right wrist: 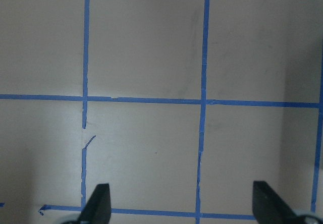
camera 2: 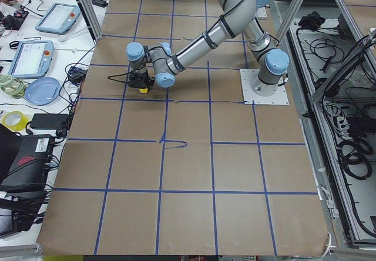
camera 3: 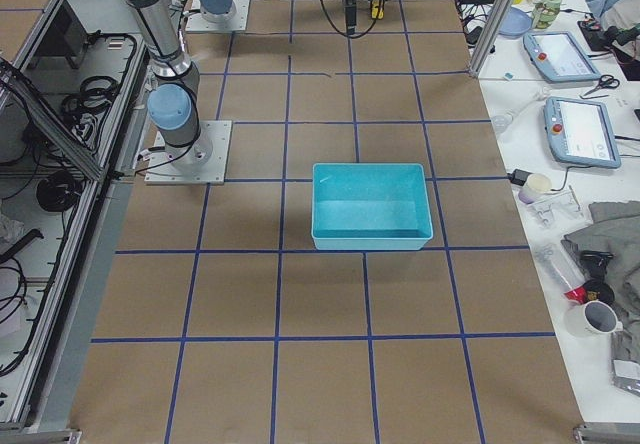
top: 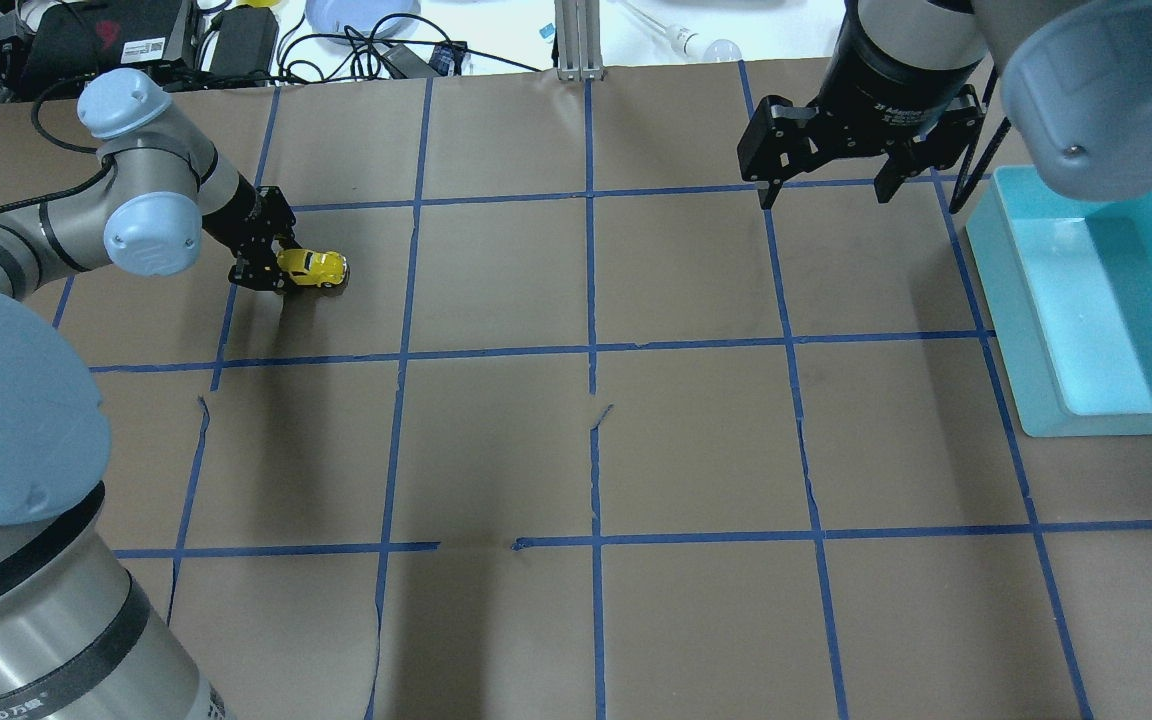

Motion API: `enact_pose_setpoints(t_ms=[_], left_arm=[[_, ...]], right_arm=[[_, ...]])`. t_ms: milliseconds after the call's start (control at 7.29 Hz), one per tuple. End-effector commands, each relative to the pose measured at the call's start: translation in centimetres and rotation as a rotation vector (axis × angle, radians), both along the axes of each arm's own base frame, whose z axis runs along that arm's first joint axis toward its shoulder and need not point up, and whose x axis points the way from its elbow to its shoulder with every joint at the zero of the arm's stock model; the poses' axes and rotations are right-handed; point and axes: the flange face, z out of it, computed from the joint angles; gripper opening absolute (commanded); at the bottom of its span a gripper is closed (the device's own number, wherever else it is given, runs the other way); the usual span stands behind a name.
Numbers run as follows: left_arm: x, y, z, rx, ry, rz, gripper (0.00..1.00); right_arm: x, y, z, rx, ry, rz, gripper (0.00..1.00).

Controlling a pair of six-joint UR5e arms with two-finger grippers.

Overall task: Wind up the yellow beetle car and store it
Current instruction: 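Release the car and raise the left gripper away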

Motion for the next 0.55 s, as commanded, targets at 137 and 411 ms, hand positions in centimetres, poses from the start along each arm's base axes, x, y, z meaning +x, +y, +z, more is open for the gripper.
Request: enact_pose_setpoints(t_ms=[137,411], left_arm=[[1.39,0.01,0.14,-0.006,0.000,0.005,0.00],[1.39,-0.04,0.83,-0.018,-0.002,0.001,0.66]], right_arm=[[0.01,-0.03,-0.06,0.001,-0.001,-0.001,1.00],[0.37,0.27,-0.28,0.006,-0.001,0.003,1.00]])
